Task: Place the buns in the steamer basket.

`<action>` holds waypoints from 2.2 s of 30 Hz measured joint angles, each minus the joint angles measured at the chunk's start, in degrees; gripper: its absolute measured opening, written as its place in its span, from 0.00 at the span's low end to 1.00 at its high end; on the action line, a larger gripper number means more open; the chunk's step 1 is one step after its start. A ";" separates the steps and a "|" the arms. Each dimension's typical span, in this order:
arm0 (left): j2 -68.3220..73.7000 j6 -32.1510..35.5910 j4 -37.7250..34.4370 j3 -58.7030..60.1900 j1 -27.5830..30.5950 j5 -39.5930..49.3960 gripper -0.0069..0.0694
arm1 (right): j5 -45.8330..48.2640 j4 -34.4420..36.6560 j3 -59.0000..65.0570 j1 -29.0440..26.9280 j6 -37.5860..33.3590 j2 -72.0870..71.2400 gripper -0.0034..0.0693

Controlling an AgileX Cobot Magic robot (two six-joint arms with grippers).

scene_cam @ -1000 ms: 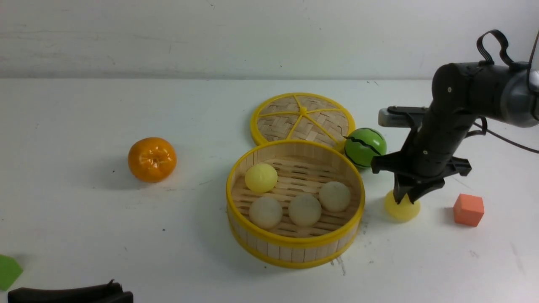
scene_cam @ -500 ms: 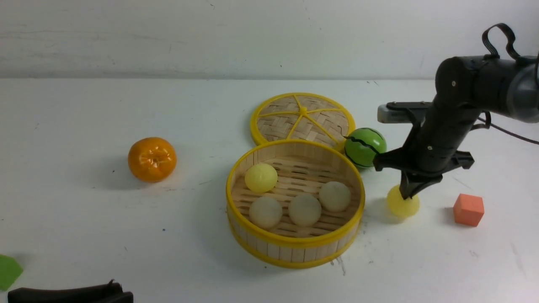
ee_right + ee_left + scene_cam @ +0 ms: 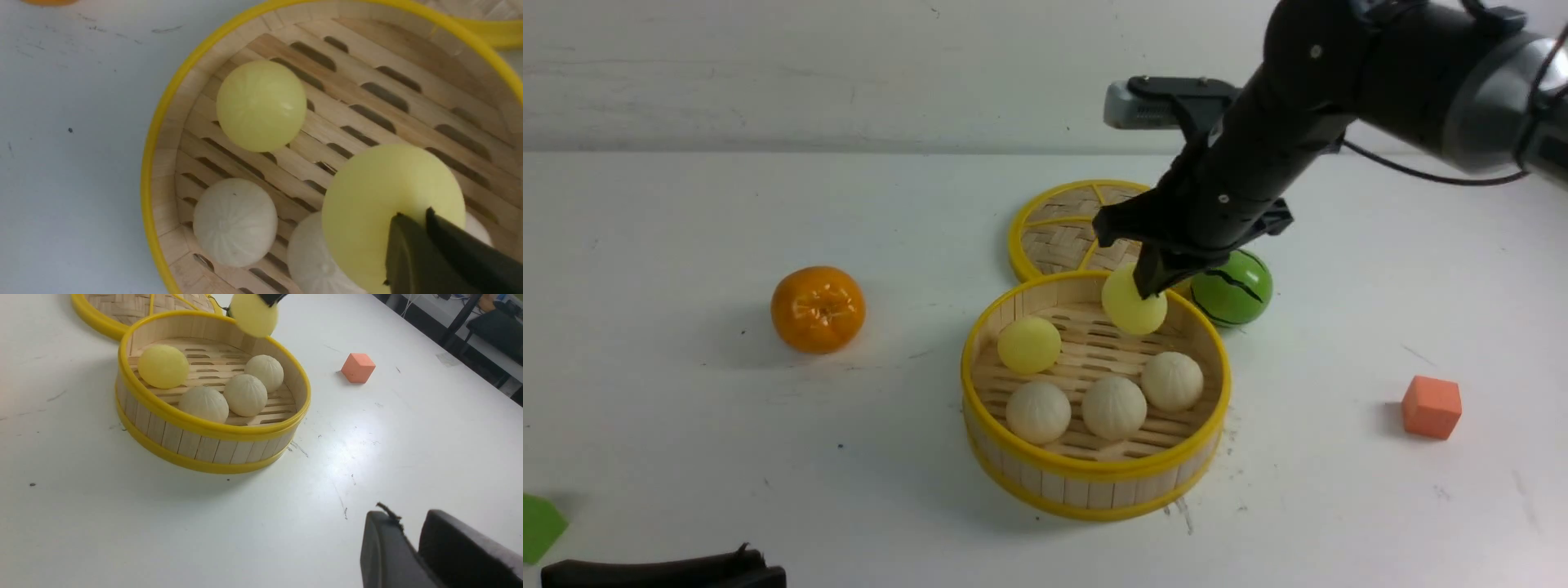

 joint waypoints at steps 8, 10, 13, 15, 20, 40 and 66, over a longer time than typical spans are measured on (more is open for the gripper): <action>0.00 0.00 -0.17 0.00 0.00 -0.05 0.26 | -4.01 -0.22 -0.62 0.60 2.70 8.07 0.22; 0.00 0.00 -0.17 0.00 0.00 -0.05 0.26 | -4.51 -0.22 -0.72 0.60 2.75 8.31 0.31; 0.00 0.00 -0.17 0.00 0.00 -0.05 0.26 | -2.91 -0.05 -1.96 0.60 2.56 7.57 0.57; 0.00 0.00 -0.17 0.00 0.00 0.00 0.26 | -0.45 -0.05 -2.02 0.60 2.04 5.37 0.70; 0.00 0.00 -0.17 0.00 0.00 0.00 0.26 | 8.80 -2.35 -2.06 0.60 2.33 -4.98 0.68; 0.00 0.00 -0.17 0.00 0.00 0.00 0.29 | 13.57 0.41 17.17 0.60 5.96 -44.41 0.02; 0.00 0.00 -0.23 0.04 0.00 0.44 0.33 | -36.17 -14.05 103.09 -24.51 -0.53 -112.30 0.02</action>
